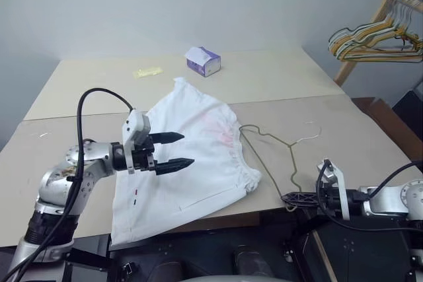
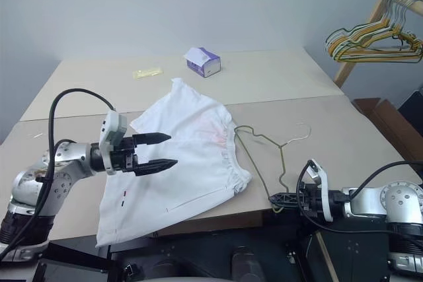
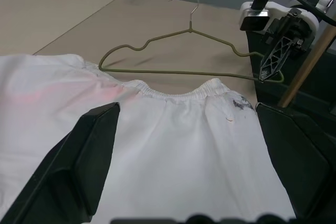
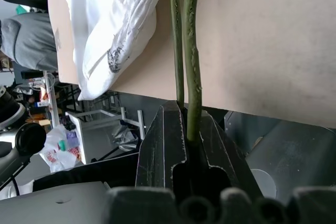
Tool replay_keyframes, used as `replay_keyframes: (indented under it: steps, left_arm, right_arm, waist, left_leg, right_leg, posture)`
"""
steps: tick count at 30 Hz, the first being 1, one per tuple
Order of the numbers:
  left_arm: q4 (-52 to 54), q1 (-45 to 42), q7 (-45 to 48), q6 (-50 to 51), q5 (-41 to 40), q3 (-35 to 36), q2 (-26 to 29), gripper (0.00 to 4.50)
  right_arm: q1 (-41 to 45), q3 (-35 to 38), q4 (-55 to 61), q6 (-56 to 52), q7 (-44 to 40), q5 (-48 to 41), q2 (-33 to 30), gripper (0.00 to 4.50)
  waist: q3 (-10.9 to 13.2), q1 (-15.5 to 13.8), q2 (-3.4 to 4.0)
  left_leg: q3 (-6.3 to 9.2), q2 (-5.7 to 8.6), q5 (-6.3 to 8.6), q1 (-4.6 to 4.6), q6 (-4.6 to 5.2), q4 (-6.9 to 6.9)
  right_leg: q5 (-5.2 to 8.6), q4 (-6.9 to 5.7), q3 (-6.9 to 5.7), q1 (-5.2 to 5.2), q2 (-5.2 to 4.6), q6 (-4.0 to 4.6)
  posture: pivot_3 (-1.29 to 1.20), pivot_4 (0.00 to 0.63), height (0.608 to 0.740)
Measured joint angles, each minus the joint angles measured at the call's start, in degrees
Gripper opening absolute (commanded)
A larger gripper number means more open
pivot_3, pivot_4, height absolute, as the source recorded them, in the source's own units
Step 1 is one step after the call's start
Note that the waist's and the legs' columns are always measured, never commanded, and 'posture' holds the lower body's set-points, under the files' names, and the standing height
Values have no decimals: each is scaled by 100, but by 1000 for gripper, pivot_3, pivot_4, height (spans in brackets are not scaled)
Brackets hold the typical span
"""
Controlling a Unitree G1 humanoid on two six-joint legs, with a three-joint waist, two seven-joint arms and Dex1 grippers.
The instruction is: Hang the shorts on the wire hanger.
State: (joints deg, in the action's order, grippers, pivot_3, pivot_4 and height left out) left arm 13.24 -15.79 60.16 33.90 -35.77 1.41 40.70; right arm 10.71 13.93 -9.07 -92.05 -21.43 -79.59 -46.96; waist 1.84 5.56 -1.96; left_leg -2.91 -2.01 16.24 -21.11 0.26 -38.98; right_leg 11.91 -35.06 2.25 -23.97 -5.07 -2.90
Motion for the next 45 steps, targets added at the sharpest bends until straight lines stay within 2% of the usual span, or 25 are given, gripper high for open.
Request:
replay_keyframes:
  steps: [18,28,38,45]
  left_arm:
    - [48,88,-24,-126,173,-12,-53,4481]
    - [120,218,-115,-131,194,-16,-91,4481]
    - [174,233,-196,-153,282,-21,-203,4481]
    - [236,273,-291,-208,397,-53,-286,4481]
  right_arm:
    - [-43,-258,356,0,-671,213,-130,0]
    - [466,-852,260,2,-1204,1143,-244,0]
    - [965,-1556,193,181,-2618,1891,-707,0]
    - [1529,-2619,103,773,-3819,2678,-929,0]
  waist:
    - [-1,-5,0]
    - [-2,-26,-1]
    - [-3,-89,-3]
    - [-4,-170,-3]
  left_leg:
    - [-5,0,0,1,0,-1]
    - [-6,0,0,3,0,-3]
    - [-5,1,0,7,0,-7]
    - [-5,1,0,8,0,-11]
  right_leg:
    - [-1,-2,6,2,0,-2]
    - [-4,-2,6,-1,0,0]
    - [-7,-1,4,-4,0,1]
    - [-9,-2,2,-10,0,2]
  posture:
    - [-67,0,740]
    - [-51,0,740]
    - [-44,0,740]
    - [-21,0,740]
